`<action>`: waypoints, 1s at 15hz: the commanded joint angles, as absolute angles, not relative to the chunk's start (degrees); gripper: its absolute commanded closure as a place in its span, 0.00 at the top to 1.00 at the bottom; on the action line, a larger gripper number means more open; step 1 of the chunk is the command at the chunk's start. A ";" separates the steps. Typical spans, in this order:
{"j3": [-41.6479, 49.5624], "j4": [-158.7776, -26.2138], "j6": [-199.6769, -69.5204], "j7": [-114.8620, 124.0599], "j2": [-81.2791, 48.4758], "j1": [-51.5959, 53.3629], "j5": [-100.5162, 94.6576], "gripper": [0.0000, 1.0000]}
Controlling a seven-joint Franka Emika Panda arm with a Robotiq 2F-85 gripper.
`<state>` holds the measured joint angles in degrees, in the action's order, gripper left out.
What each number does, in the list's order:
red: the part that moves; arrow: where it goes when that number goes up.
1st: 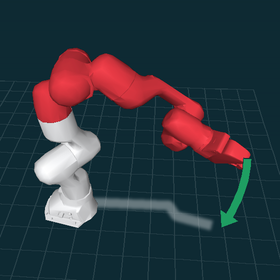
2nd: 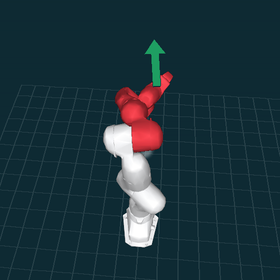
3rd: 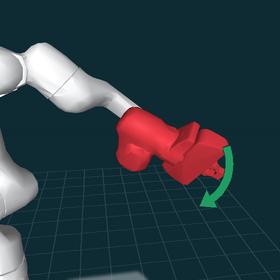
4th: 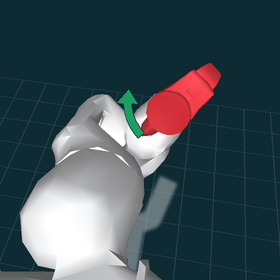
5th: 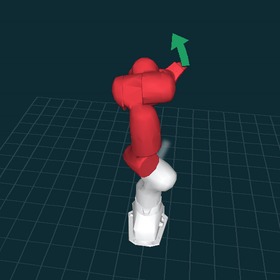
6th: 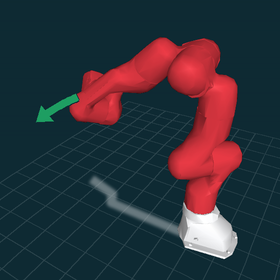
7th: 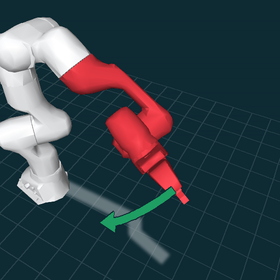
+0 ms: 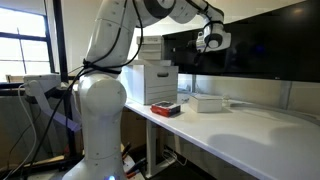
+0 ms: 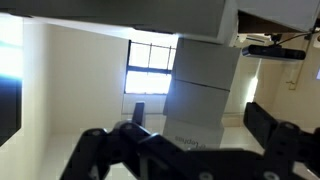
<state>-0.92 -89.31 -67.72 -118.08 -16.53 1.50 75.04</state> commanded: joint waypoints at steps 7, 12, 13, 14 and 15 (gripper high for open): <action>3.78 -101.67 -68.92 -118.74 -8.54 -4.56 75.80 1.00; 6.38 -109.38 -69.92 -119.58 -1.65 -5.96 74.66 1.00; 6.91 -110.84 -70.37 -119.69 0.00 -6.24 74.22 1.00; 7.40 -112.01 -70.48 -119.29 1.38 -6.43 73.76 1.00; 7.92 -113.06 -70.52 -118.98 2.78 -6.71 72.73 1.00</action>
